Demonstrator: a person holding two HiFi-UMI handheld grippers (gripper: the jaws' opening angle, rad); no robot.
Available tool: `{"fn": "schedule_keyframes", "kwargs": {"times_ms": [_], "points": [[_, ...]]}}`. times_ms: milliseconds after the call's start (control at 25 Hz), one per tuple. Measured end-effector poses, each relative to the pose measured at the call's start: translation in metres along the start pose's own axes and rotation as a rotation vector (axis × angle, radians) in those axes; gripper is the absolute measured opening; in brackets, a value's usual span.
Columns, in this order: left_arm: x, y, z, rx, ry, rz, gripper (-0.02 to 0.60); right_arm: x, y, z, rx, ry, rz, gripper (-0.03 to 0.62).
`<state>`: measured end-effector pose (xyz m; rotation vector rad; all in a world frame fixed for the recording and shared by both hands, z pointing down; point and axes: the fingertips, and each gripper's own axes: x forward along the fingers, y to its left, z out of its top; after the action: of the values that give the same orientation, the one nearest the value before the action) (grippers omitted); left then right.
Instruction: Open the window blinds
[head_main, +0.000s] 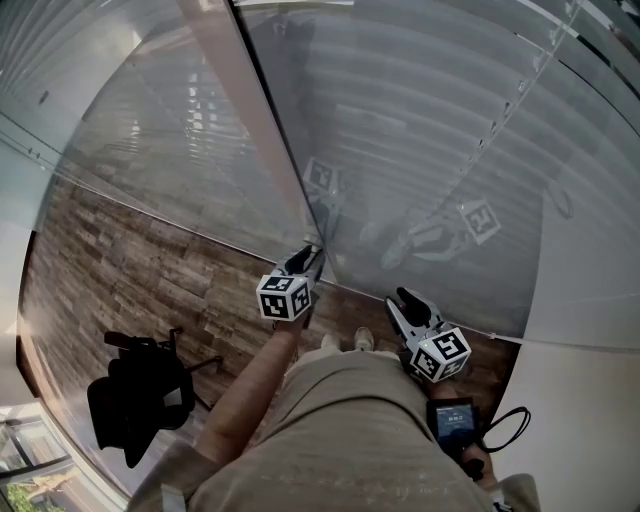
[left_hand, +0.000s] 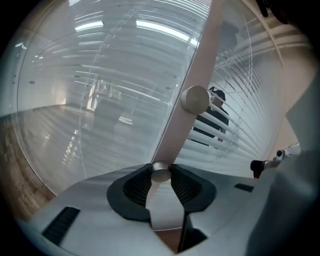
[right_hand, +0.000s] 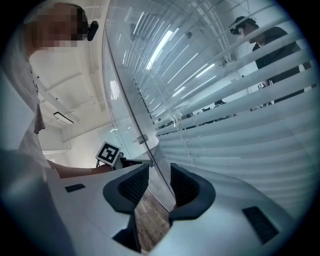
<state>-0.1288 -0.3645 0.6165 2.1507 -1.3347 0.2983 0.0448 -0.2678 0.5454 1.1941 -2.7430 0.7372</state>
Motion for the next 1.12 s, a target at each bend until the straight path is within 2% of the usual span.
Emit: {"fn": "schedule_keyframes", "kwargs": {"times_ms": [400,640,760,1120], "points": [[-0.0005,0.0016,-0.0008,-0.144,-0.001,-0.062,0.135,-0.0001,0.0022,-0.0001,0.007,-0.005,-0.002,0.126],[0.0006,0.0057,-0.0012,-0.371,-0.045,-0.165,0.135,0.0005,0.0023,-0.0004,0.01,-0.005,-0.004,0.126],[0.0012,0.0099,-0.0044,-0.442,-0.05,-0.185,0.135,-0.0001,0.0023,-0.0001,0.011,-0.004,-0.005,0.126],[0.0019,0.0081,-0.001,-0.67,-0.092,-0.309,0.135,0.0007,0.0005,-0.0004,0.011,-0.002,-0.011,0.126]]}}
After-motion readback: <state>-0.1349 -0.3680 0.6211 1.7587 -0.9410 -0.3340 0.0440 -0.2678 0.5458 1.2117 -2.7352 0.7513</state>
